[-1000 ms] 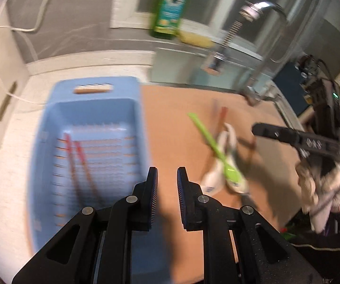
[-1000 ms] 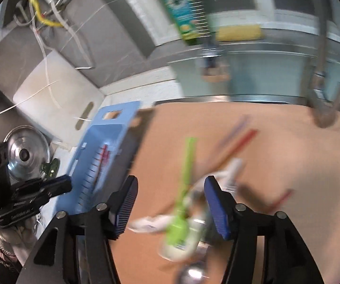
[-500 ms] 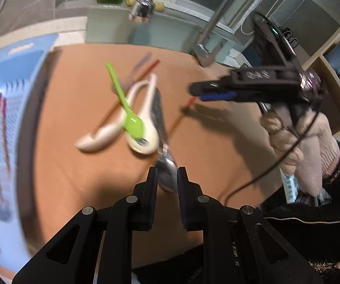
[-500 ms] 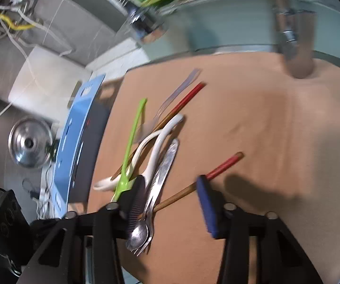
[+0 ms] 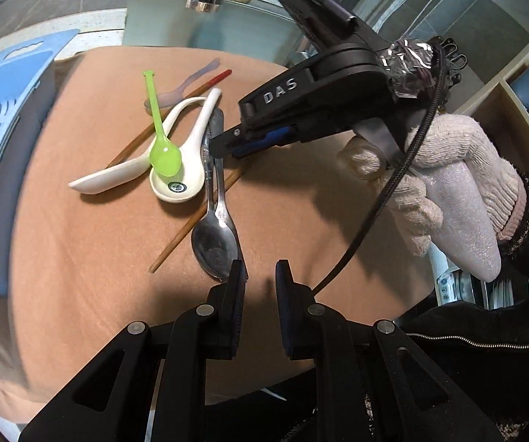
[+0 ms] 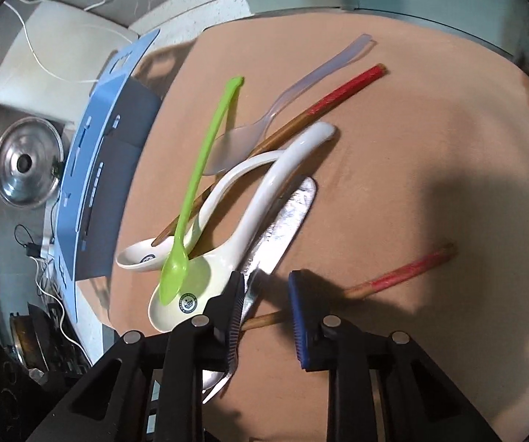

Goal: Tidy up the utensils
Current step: 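Move the right tool back over the pile toward the metal fork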

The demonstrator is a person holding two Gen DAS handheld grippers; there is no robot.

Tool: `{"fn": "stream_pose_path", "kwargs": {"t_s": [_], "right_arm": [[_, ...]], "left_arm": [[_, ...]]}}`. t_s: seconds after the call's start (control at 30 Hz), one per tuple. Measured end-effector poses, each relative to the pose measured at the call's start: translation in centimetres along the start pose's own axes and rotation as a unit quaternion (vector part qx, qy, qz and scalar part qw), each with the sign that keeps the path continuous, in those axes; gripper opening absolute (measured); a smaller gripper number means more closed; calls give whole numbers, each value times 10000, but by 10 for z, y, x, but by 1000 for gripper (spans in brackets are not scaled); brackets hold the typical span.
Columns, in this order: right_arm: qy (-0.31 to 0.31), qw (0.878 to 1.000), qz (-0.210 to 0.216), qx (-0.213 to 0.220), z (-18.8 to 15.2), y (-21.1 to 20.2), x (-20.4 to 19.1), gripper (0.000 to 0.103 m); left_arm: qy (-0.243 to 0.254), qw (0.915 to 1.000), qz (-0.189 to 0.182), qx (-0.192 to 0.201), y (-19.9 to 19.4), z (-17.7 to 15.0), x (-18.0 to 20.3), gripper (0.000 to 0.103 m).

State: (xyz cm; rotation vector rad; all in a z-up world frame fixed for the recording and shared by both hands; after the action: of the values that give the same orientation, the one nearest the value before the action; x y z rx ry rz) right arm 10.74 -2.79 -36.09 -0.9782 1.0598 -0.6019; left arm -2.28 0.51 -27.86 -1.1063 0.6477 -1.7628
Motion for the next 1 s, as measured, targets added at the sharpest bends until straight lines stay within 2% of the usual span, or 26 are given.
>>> {"fn": "stream_pose_path", "kwargs": {"t_s": [0.3, 0.47, 0.6, 0.7, 0.83, 1.0], "right_arm": [[-275, 9981, -529, -172, 3, 6, -6, 18], [-107, 9985, -497, -197, -1, -2, 11, 14], [52, 9991, -355, -225, 0, 0, 13, 14], [171, 9993, -269, -198, 1, 1, 13, 17], [-22, 9990, -384, -214, 1, 2, 10, 15], [-155, 9982, -553, -161, -3, -7, 20, 13]], "left_arm": [[83, 9998, 154, -14, 3, -3, -1, 15], [117, 9998, 134, -34, 4, -7, 1, 15], [171, 9996, 207, -71, 5, -6, 2, 15], [289, 9995, 101, -82, 8, -3, 12, 15], [347, 9992, -21, -179, 25, 6, 22, 15], [337, 9992, 61, -203, 37, 17, 19, 15]]}}
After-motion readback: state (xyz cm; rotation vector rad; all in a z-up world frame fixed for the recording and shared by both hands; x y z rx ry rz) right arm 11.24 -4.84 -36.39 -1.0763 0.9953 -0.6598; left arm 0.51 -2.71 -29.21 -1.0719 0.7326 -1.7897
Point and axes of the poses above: each gripper's, at about its wrist camera, not at the fingertips, and y roughly the way its jaws point, x to its right, z to its top, the point moved 5 cm from there along y, roughly the way its jaws point, and after that the axes turned 4 degrees about x, right-handed, at the moved point
